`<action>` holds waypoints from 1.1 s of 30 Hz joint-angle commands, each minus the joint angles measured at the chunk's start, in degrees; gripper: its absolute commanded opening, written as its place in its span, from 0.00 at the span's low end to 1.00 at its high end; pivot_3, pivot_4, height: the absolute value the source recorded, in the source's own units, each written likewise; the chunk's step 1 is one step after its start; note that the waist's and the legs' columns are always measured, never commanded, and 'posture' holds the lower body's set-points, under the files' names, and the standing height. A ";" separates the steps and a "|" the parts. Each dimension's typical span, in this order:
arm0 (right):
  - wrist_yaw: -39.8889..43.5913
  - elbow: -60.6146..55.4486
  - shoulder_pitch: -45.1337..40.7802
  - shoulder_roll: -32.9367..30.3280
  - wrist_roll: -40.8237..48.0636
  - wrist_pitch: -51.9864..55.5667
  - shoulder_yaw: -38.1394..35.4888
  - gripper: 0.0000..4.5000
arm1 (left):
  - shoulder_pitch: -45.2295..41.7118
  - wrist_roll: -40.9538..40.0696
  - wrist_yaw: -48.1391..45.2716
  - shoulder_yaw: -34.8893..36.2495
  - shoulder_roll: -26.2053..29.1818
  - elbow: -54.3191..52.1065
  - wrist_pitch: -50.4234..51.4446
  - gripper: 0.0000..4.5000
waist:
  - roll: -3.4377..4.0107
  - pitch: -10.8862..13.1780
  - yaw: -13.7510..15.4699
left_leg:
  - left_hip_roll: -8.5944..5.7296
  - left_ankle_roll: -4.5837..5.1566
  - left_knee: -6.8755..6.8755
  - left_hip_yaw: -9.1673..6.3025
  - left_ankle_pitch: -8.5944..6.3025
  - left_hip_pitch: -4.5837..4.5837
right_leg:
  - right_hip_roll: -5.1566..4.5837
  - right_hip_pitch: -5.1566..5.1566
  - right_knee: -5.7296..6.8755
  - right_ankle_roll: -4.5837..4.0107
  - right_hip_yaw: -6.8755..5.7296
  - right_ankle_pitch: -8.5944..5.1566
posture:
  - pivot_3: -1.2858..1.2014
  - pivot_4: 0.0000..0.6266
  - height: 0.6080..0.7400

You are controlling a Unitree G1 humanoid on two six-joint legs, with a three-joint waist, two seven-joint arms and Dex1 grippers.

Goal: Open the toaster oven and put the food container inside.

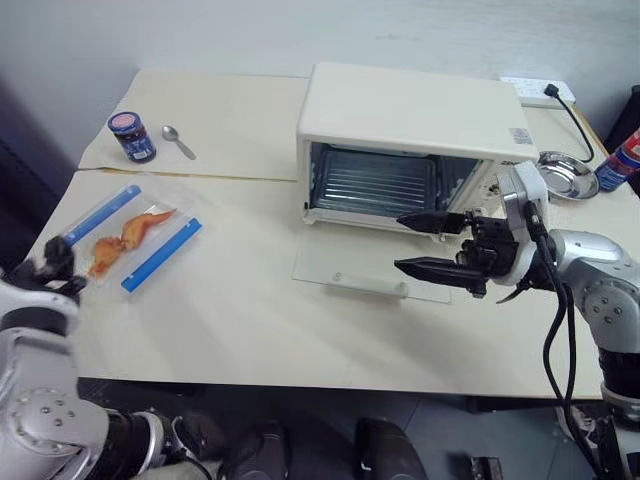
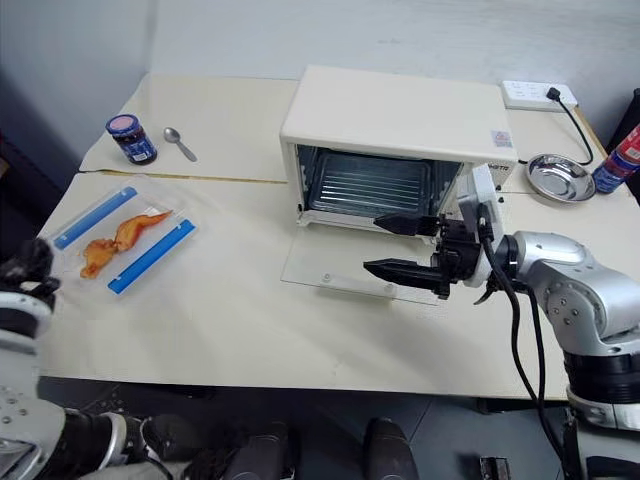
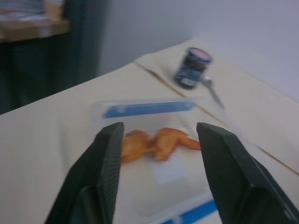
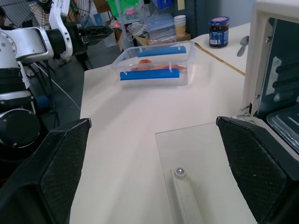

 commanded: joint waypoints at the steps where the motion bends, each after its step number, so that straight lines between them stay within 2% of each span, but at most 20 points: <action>1: 1.78 0.25 -1.13 0.68 -0.28 -1.09 -0.41 1.00 | -0.98 2.80 0.12 2.32 2.42 -0.32 4.29 0.81 | -0.01 0.00 0.12 | 0.00 -0.01 0.00 -0.01 -0.01 -0.01 | 0.00 -0.01 0.00 -0.01 0.00 0.00 | 0.52 0.24 1.00; 2: 2.04 0.40 -1.11 0.85 -0.62 -1.21 -0.35 1.00 | -1.36 3.50 0.54 2.50 2.28 0.74 4.36 0.87 | -0.02 0.00 0.17 | -0.01 0.00 0.00 -0.02 -0.02 -0.02 | -0.03 -0.01 0.00 -0.01 0.00 0.01 | 0.52 0.24 1.00; 17: -4.08 -7.90 6.18 2.79 2.26 0.86 -4.48 1.00 | -8.97 9.54 4.89 -5.05 10.35 25.99 4.37 0.87 | -0.08 -0.01 -0.03 | 0.06 -0.14 -0.09 0.01 -0.05 -0.01 | -0.02 -0.12 0.01 -0.10 -0.03 0.01 | 0.52 0.24 1.00; 21: -6.39 -10.23 8.35 2.76 3.55 1.05 -5.83 1.00 | -12.32 12.02 8.41 -4.85 10.39 33.27 2.41 0.87 | -0.09 -0.01 0.04 | 0.05 -0.14 -0.10 0.03 -0.05 -0.02 | -0.05 -0.15 0.02 -0.10 -0.03 0.01 | 0.52 0.24 1.00; 25: -8.57 -12.44 10.24 2.75 4.50 1.27 -7.06 1.00 | -14.21 11.94 9.24 -5.52 10.29 37.27 -0.21 0.70 | -0.11 -0.02 0.06 | 0.06 -0.15 -0.12 0.02 -0.05 -0.01 | -0.05 -0.15 0.04 -0.10 -0.04 0.01 | 0.52 0.24 1.00; 26: -9.02 -12.81 10.58 2.63 4.64 1.27 -7.34 1.00 | -14.58 11.93 9.37 -5.48 10.33 37.79 -0.48 0.61 | -0.11 -0.02 0.07 | 0.06 -0.15 -0.12 0.04 -0.05 -0.01 | -0.05 -0.15 0.03 -0.10 -0.04 0.01 | 0.52 0.24 1.00; 27: -9.38 -13.12 10.87 2.49 4.83 1.29 -7.58 1.00 | -14.76 11.90 9.44 -5.49 10.47 38.27 -0.72 0.57 | -0.11 -0.02 0.07 | 0.06 -0.15 -0.12 0.05 -0.05 0.00 | -0.06 -0.15 0.05 -0.10 -0.04 0.01 | 0.52 0.24 1.00; 33: -10.67 -14.60 12.42 1.43 5.67 1.48 -9.17 1.00 | -13.88 11.58 9.13 -6.33 12.26 40.96 -1.79 0.17 | -0.11 -0.02 0.06 | 0.06 -0.18 -0.11 0.07 -0.03 0.04 | -0.06 -0.14 0.09 -0.10 -0.03 0.01 | 0.52 0.24 1.00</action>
